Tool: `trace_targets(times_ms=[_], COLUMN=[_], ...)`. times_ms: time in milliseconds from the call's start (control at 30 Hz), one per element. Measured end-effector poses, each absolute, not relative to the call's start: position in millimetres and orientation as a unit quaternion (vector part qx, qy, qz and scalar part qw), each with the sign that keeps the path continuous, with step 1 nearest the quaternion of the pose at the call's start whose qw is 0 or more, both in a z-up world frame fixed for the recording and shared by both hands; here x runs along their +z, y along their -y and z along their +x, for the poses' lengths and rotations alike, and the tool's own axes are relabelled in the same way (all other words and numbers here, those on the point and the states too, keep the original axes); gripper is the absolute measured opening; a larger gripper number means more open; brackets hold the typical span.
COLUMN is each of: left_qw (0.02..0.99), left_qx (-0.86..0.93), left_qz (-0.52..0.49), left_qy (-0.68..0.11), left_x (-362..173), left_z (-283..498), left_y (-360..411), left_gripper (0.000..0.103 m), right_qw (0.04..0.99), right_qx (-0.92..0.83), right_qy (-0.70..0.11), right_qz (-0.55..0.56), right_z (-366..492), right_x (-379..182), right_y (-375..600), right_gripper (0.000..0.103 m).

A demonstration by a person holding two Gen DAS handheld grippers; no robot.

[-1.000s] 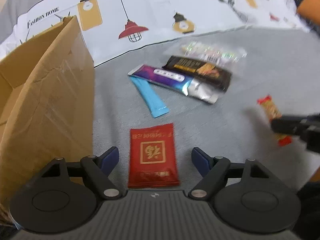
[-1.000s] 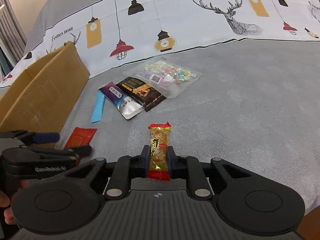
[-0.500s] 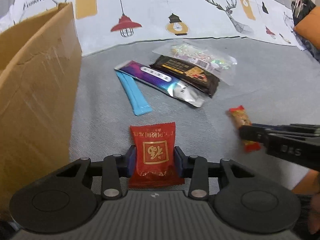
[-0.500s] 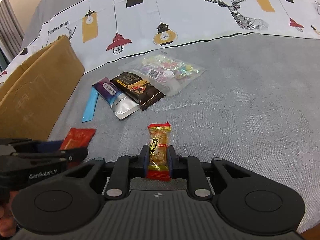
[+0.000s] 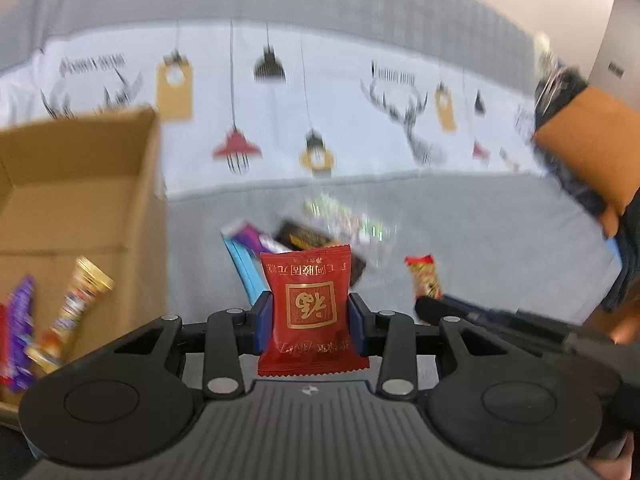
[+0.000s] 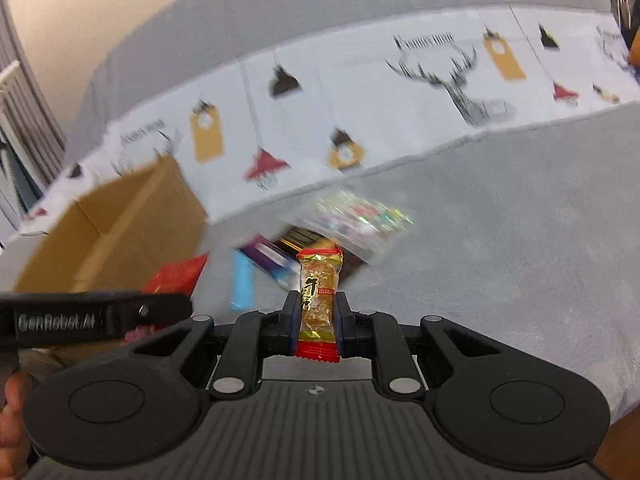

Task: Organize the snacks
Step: 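Carry both packets over the box and lower them inside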

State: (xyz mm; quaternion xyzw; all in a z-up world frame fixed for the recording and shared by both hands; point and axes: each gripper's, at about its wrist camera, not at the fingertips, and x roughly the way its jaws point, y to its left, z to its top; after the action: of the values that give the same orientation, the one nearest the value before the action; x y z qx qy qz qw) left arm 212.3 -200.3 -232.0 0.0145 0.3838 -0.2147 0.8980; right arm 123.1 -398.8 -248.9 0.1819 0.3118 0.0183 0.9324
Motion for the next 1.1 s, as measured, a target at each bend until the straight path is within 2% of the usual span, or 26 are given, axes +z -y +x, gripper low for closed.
trace_targets(times_ms=[233,433,567,733,900,1033,1100], left_qw=[0.930,0.963,0.967,0.955,0.921,0.908,0.908], left_qx=[-0.203,-0.162,-0.127,-0.082,-0.066,-0.056,-0.056], left_qz=[-0.024,-0.051,-0.092,-0.108,-0.122,-0.108,-0.103], left_qy=[-0.305,-0.207,-0.201,-0.264,-0.363,-0.400,-0.402], left_x=[-166,-114,-109,-156,-229,-265,-268], left_z=[189,172,184,217,242,257,257], left_y=[123,43,-9,-46,-63,-68,-68], left_gripper=[0.043,0.043,0.043,0.043,0.043,0.043,0.050], right_qw=[0.952,0.965,0.965,0.955,0.928,0.911,0.910], right_qx=[0.075,0.122,0.150,0.169,0.166,0.161,0.157], right_qy=[-0.260,-0.210,-0.200,-0.240,-0.333,-0.377,-0.382], right_qz=[0.140,0.101,0.075,0.041,0.034,0.043,0.043], right_z=[112,116,129,170,210,216,216], right_x=[-168,-103,-85,-112,-186,-223,-229], right_y=[315,249,212,169,141,129,128], right_gripper=[0.017,0.017,0.017,0.017,0.017,0.017,0.019])
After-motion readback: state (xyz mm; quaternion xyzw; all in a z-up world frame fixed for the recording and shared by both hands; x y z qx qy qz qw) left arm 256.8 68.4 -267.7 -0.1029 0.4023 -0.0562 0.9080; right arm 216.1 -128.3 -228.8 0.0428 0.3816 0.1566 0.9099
